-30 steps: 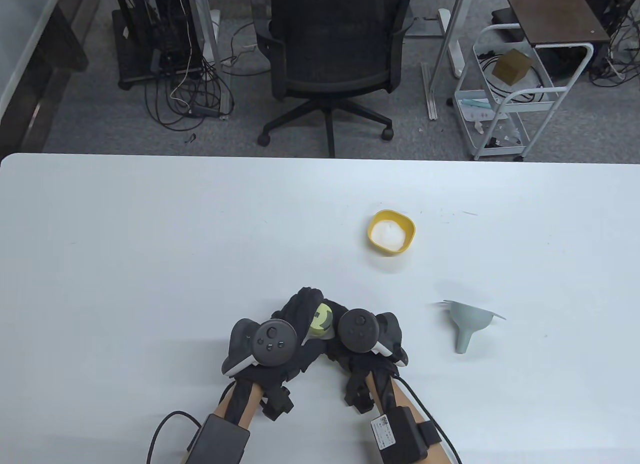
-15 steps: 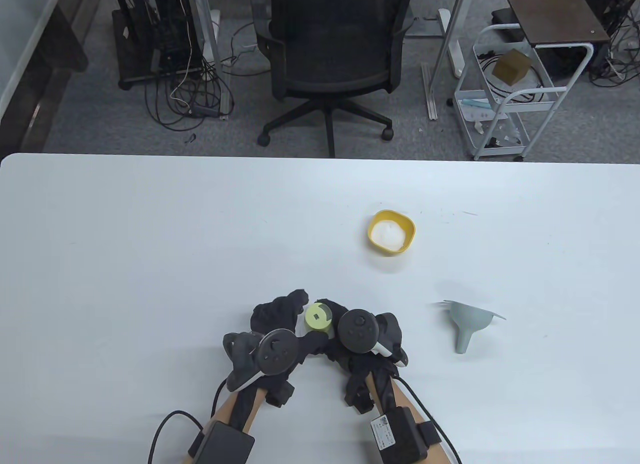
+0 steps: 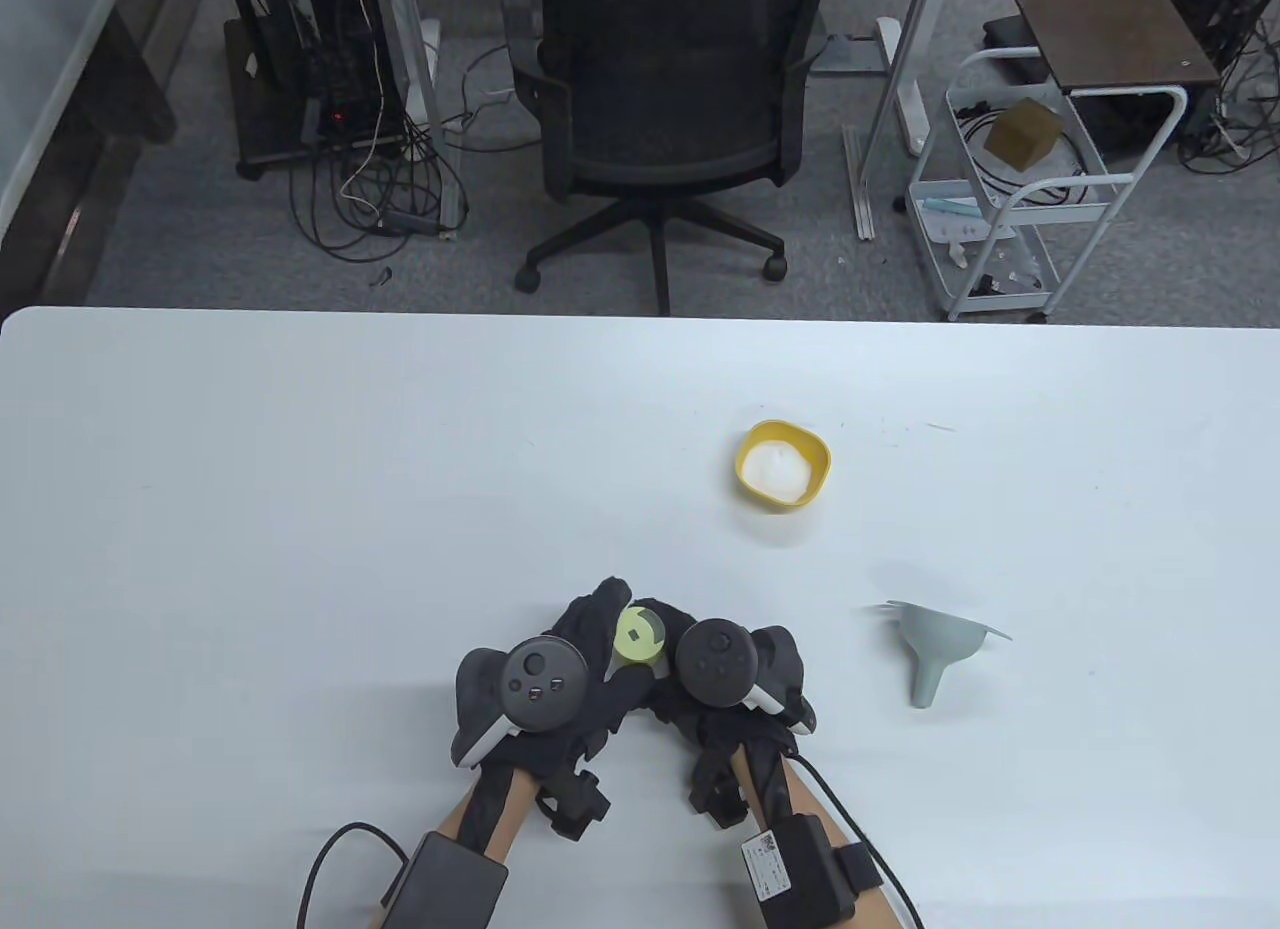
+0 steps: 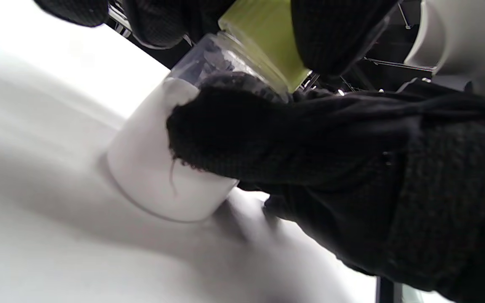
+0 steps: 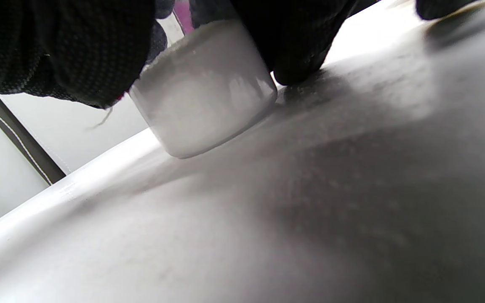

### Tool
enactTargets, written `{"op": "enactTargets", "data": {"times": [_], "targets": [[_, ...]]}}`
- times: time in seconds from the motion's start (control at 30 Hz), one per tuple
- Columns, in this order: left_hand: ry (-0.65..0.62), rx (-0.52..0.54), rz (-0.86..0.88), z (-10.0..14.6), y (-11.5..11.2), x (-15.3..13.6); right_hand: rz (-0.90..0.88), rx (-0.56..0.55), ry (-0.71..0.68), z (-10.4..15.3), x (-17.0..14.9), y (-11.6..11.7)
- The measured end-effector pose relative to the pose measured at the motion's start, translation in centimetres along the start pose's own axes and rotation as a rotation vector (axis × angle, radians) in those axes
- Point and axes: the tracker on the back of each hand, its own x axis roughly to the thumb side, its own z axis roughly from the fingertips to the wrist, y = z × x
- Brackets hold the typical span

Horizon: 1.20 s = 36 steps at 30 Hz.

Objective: Unscrew the press dispenser and pour salt into it

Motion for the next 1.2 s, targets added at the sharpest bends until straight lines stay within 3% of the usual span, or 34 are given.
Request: {"op": "enactTargets", "data": {"times": [0.3, 0.7, 0.87, 1.07, 1.2], "targets": [[-0.017, 0.075, 0.01, 0.3, 0.7, 0.4, 0.0, 0.0, 0.0, 0.0, 0.0, 0.0], [-0.022, 0.234, 0.176, 1.8, 5.8, -0.7, 0.009, 0.009, 0.0, 0.1, 0.0, 0.0], [-0.012, 0.254, 0.178, 2.2, 7.2, -1.8, -0.053, 0.043, -0.041, 0.3, 0.1, -0.3], [0.043, 0.301, 0.213, 2.5, 8.4, -3.8, -0.154, 0.01, -0.1, 2.0, 0.7, -2.3], [0.102, 0.336, 0.11, 2.8, 9.0, -4.8, -0.14, -0.046, -0.119, 3.2, 0.8, -4.3]]}}
